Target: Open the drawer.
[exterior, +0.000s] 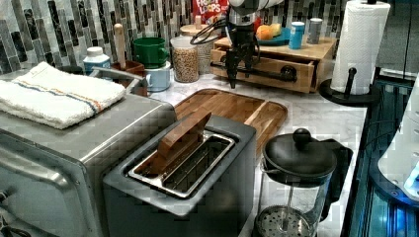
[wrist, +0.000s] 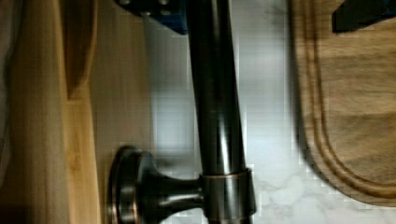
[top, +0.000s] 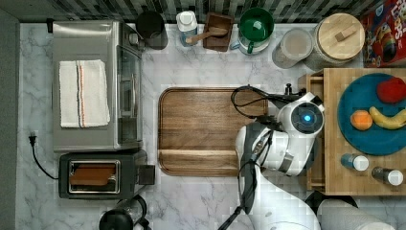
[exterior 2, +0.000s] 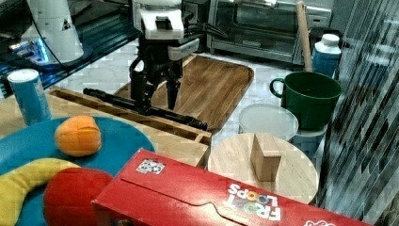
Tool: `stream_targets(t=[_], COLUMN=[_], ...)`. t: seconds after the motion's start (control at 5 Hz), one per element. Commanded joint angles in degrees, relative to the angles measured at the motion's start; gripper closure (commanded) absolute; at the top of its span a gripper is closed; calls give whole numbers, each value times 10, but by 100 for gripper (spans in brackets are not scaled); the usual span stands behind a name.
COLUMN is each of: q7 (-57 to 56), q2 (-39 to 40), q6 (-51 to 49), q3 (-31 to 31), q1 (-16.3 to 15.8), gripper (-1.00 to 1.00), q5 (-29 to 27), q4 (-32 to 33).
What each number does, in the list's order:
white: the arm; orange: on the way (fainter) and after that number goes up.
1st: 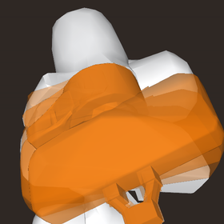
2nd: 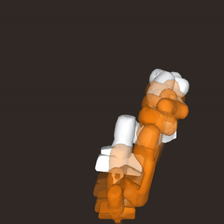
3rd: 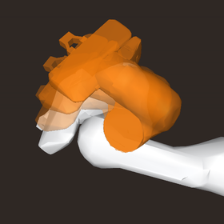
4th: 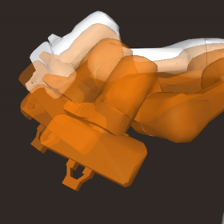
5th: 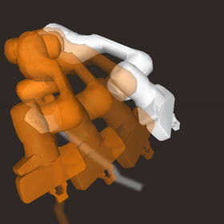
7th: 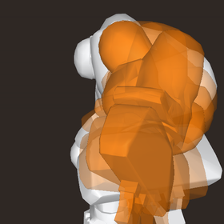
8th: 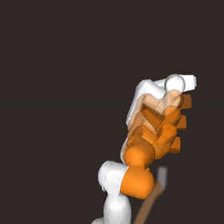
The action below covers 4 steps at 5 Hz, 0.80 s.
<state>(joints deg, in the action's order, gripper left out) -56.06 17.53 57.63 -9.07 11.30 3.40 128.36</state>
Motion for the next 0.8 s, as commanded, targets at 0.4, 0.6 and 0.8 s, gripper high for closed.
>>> stream_targets(t=[0.4,0.6,0.8], q7=[205,228,233], q2=[-47,-39,-32], q6=[-53,-44,-68], q3=[79,75,72], q1=[-164,-182,-191], gripper=[-100,-100,-100], q5=[-14,-8,-20], q4=[11,6,-13])
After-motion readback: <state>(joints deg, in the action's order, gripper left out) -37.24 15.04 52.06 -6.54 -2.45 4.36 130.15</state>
